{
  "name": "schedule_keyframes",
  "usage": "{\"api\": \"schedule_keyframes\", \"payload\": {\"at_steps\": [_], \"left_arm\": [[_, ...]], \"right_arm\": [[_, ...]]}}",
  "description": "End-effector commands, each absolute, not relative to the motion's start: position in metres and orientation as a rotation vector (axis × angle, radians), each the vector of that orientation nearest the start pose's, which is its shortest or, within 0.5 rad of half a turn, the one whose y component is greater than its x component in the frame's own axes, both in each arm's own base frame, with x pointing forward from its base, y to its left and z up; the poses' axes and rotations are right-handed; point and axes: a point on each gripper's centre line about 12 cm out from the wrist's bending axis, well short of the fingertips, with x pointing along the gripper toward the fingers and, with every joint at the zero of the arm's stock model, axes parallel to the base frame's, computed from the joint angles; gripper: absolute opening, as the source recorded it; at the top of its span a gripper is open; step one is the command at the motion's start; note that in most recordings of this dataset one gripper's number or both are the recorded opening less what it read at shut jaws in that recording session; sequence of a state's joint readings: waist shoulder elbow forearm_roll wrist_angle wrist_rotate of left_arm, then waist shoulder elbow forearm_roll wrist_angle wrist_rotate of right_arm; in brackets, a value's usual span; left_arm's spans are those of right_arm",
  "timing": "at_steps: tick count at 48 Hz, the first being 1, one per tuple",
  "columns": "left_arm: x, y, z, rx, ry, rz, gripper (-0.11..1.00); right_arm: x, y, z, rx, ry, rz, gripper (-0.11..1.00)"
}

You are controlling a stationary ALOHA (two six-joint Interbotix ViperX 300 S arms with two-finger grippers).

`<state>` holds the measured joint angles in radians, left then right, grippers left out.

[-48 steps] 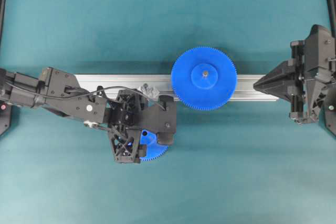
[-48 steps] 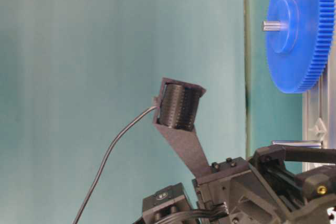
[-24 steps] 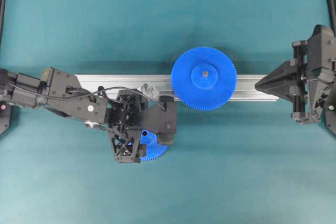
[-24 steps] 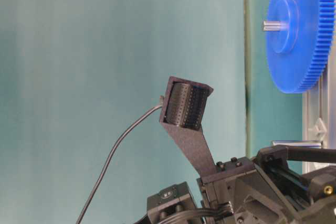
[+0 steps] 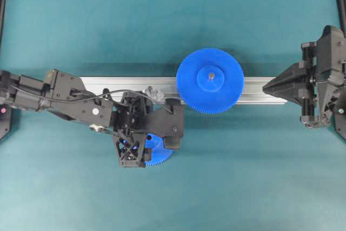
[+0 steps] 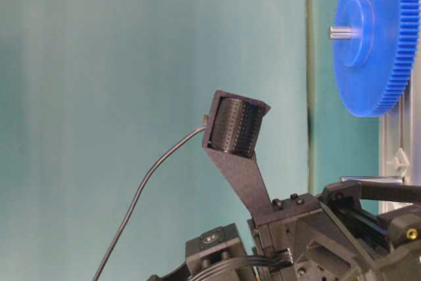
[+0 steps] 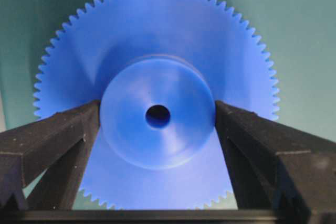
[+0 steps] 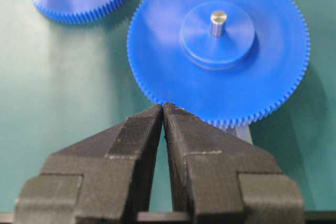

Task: Insert the small gear onto the shaft.
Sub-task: 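Lower the left gripper and grip the small blue gear's hub, then lift the small gear and carry it over the empty left shaft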

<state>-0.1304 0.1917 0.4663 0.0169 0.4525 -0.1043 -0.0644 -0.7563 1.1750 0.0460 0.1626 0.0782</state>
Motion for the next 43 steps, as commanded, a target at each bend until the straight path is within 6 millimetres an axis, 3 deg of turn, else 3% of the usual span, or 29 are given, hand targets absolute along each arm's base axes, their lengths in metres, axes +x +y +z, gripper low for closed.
{"api": "schedule_keyframes", "payload": {"at_steps": [1, 12, 30, 43], "left_arm": [[0.402, -0.052, 0.126, -0.003, 1.127, -0.058, 0.88], [0.399, -0.051, 0.130, -0.001, 1.144, -0.056, 0.72], [0.403, -0.052, 0.153, -0.002, 1.083, -0.061, 0.72], [0.401, -0.051, 0.189, -0.011, 0.976, -0.068, 0.72]], "right_arm": [[0.212, -0.012, 0.202, 0.151, 0.563, -0.092, 0.20], [0.212, -0.012, 0.203, 0.149, 0.560, -0.092, 0.20], [0.208, -0.012, 0.204, 0.150, 0.524, -0.091, 0.20], [0.208, -0.012, 0.207, 0.151, 0.507, -0.091, 0.20]]}}
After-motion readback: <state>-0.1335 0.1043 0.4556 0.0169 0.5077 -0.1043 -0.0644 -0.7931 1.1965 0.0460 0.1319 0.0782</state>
